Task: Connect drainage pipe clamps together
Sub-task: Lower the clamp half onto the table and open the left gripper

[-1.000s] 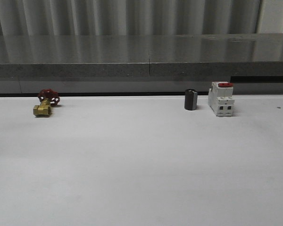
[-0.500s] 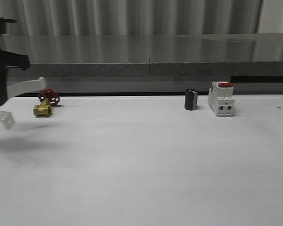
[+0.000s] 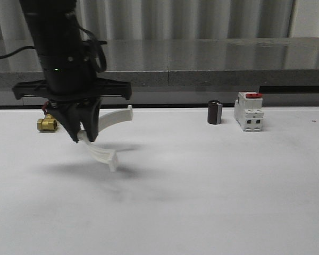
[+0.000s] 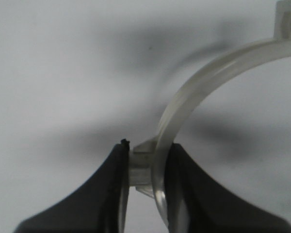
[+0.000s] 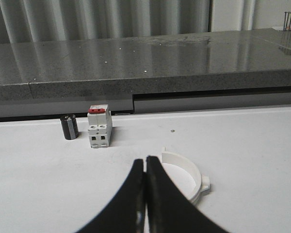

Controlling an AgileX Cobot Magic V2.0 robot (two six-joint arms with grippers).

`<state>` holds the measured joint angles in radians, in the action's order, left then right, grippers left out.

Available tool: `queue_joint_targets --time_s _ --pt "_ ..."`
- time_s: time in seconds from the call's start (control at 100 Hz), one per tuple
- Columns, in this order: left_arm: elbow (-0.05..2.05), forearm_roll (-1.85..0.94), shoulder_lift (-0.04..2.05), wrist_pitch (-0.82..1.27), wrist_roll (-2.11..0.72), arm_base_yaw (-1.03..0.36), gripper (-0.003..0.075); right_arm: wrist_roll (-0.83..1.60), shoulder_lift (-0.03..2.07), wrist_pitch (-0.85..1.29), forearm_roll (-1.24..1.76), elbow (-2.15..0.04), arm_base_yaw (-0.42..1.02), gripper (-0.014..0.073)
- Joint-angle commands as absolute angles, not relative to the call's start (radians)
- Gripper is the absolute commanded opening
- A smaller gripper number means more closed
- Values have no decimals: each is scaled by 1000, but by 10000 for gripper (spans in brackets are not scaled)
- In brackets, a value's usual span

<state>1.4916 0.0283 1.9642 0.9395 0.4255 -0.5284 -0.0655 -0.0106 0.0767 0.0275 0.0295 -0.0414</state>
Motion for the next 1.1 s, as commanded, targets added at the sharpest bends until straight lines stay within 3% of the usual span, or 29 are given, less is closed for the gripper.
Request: queue_joint_targets --time_s 0.0,0.77,0.86,1.03,1.09 --pt "1549 31 1937 913 512 -564 44 -59 -31 -9 25 12 -46 -60" --pt "1569 49 2015 919 675 -583 52 -59 -31 -9 25 12 -46 -60" --pt "1569 49 2015 916 675 -583 139 -59 -31 -9 25 12 -46 -60" --pt "1569 51 2015 909 675 -583 463 -59 -31 -9 25 12 -46 -60" --pt "1569 55 2015 909 675 -583 500 -59 -31 -9 25 12 -46 -60"
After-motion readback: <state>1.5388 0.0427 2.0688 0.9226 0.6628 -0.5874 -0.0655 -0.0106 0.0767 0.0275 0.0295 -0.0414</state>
